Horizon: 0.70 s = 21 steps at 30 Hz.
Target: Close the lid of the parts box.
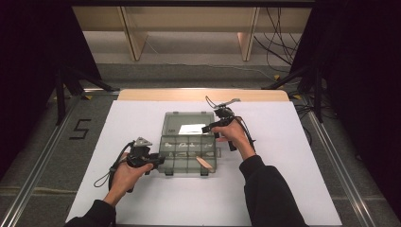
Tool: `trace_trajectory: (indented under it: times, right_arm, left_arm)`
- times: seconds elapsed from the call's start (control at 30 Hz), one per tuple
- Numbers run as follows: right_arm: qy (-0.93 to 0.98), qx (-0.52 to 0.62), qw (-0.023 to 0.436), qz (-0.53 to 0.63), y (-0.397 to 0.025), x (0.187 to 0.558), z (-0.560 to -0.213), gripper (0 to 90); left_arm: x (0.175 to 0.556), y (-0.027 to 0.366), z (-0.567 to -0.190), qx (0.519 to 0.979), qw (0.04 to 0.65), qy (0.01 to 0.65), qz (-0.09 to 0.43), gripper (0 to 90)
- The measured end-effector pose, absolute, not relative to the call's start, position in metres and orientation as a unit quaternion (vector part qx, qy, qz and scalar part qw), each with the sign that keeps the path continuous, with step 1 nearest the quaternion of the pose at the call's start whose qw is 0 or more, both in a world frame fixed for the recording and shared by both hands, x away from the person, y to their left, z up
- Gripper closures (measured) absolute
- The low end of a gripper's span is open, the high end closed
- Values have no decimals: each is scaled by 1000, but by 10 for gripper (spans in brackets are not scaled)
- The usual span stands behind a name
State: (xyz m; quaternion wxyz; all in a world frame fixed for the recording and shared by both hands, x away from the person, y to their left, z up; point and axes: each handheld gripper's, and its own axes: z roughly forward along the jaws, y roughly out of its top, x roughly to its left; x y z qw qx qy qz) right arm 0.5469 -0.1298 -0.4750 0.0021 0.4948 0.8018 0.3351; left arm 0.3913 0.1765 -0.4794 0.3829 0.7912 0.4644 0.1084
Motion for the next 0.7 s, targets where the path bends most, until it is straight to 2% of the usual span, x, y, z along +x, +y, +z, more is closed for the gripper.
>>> trace_trajectory:
  times: [0.07,0.1,0.3,0.37,0.47,0.7]
  right_arm:
    - [800,497,4,337,-129,547,-476,301]
    - [798,501,2,335,-129,547,-476,300]
    - [792,506,-13,342,-130,547,-476,317]
    - [787,510,-17,346,-131,547,-476,346]
    - [777,521,-34,351,-132,546,-476,385]
    - [771,519,-18,368,-137,544,-473,488]
  left_arm:
    - [391,177,-479,792,381,464,108,648]
    - [392,180,-478,808,364,450,106,648]
    - [392,178,-479,797,376,459,111,647]
    - [393,181,-479,806,371,449,106,647]
    - [392,177,-480,788,391,463,105,647]
    - [393,177,-480,789,391,462,104,645]
